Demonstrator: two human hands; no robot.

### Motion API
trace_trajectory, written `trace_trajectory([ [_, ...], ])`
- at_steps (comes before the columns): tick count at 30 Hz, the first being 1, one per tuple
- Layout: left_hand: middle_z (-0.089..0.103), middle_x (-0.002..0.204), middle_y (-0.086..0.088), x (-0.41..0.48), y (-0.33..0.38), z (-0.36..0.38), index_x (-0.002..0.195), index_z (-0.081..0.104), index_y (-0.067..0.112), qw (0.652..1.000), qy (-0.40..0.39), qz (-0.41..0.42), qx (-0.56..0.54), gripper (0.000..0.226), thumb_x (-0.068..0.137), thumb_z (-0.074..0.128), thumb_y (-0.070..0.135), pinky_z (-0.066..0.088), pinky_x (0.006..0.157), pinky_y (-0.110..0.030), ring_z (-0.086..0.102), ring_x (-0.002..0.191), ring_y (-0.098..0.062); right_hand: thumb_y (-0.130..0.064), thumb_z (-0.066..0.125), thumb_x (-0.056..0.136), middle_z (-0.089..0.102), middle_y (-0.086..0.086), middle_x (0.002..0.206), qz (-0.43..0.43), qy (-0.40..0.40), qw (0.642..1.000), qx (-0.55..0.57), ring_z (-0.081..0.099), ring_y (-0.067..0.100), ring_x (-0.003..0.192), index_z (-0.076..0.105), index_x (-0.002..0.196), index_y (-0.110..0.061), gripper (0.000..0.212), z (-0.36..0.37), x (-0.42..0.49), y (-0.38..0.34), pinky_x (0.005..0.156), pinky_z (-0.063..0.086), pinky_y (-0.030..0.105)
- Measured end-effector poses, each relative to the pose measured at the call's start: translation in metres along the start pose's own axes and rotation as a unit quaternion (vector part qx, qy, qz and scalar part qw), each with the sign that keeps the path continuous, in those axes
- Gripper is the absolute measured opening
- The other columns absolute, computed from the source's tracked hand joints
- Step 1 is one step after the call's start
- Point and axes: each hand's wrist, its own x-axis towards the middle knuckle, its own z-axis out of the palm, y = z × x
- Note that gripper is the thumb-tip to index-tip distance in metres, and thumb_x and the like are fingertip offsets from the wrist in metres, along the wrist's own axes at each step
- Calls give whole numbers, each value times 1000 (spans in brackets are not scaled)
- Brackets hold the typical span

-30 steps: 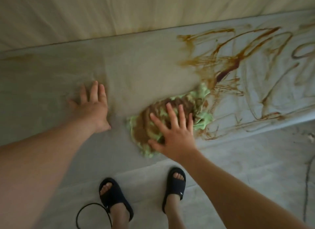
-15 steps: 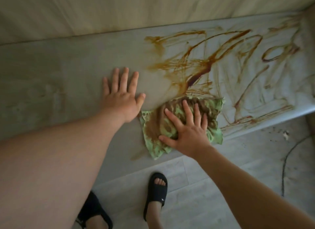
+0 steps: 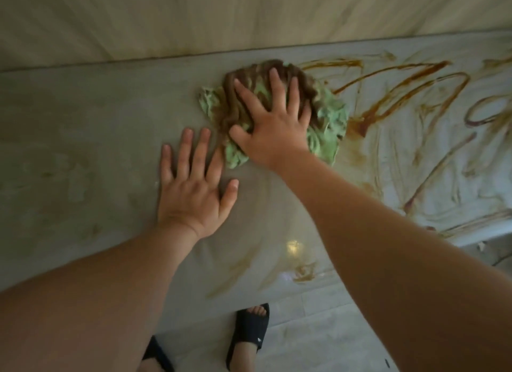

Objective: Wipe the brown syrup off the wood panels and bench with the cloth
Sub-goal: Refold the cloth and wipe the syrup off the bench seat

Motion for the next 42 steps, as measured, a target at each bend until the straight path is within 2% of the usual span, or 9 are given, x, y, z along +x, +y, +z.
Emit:
trace_trajectory([
  [3, 17, 171, -12, 0, 0, 2, 164, 21, 20, 1000, 13, 7, -10, 78, 97, 32, 60, 6, 124, -64, 8, 158, -36, -79, 37, 90, 10, -4, 173, 21, 80, 995, -53, 6, 31, 159, 18, 157, -59, 73, -10, 17, 39, 124, 16, 58],
  [8, 18, 171, -12, -2, -3, 6, 164, 21, 20, 999, 36, 8, -10, 78, 97, 34, 59, 7, 124, -63, 11, 158, -37, -72, 30, 92, 1, 4, 174, 273, 94, 957, 41, -7, 38, 158, 12, 160, -53, 72, -17, 27, 69, 124, 0, 64],
  [15, 22, 169, -13, -1, -3, 8, 164, 25, 21, 998, 54, 10, -9, 77, 97, 34, 59, 8, 124, -63, 13, 158, -37, -82, 29, 92, 5, -2, 174, 56, 73, 995, -33, -2, 36, 159, 13, 155, -62, 68, -20, 24, 58, 122, 5, 65],
  [20, 23, 169, -13, -2, -4, 8, 164, 25, 21, 998, 61, 8, -16, 77, 97, 35, 58, 7, 125, -62, 14, 157, -37, -83, 26, 89, -2, -5, 174, 290, 71, 953, 45, -8, 35, 159, 8, 155, -64, 71, -39, 9, 130, 121, 1, 70],
  [23, 23, 169, -13, -2, -4, 7, 164, 25, 21, 998, 56, 5, -15, 77, 97, 35, 58, 7, 125, -61, 13, 157, -36, -77, 28, 91, -10, 1, 174, 334, 68, 938, 64, -15, 37, 157, 4, 158, -58, 74, -28, 1, 106, 120, -5, 70],
  [30, 21, 170, -11, -3, -6, 6, 164, 25, 22, 997, 64, 9, -33, 82, 91, 41, 56, 8, 124, -62, 14, 158, -36, -70, 42, 94, -3, 6, 174, 65, 44, 997, -15, -13, 41, 157, 11, 160, -55, 74, 36, -115, 24, 121, -4, 70],
  [35, 23, 169, -11, -4, -6, 5, 163, 25, 24, 997, 67, 3, -41, 75, 97, 40, 55, 9, 124, -62, 15, 157, -36, -75, 52, 89, 24, 8, 170, -184, 5, 975, -124, 13, 45, 156, 35, 155, -53, 71, 35, -171, 84, 115, 20, 73],
  [40, 21, 170, -9, -6, -6, 5, 164, 24, 24, 997, 61, 5, -48, 76, 97, 40, 56, 9, 124, -61, 13, 158, -34, -81, 39, 79, 1, 8, 173, 127, 21, 990, -53, -3, 44, 156, 11, 160, -53, 90, 22, -120, 78, 120, 2, 72],
  [42, 21, 170, -9, -6, -6, 5, 164, 24, 25, 997, 66, 3, -45, 76, 97, 41, 56, 9, 124, -61, 13, 158, -34, -80, 33, 77, -8, 13, 172, 178, 22, 984, -25, -12, 45, 156, 1, 164, -43, 99, 30, -108, 47, 120, -3, 71],
])
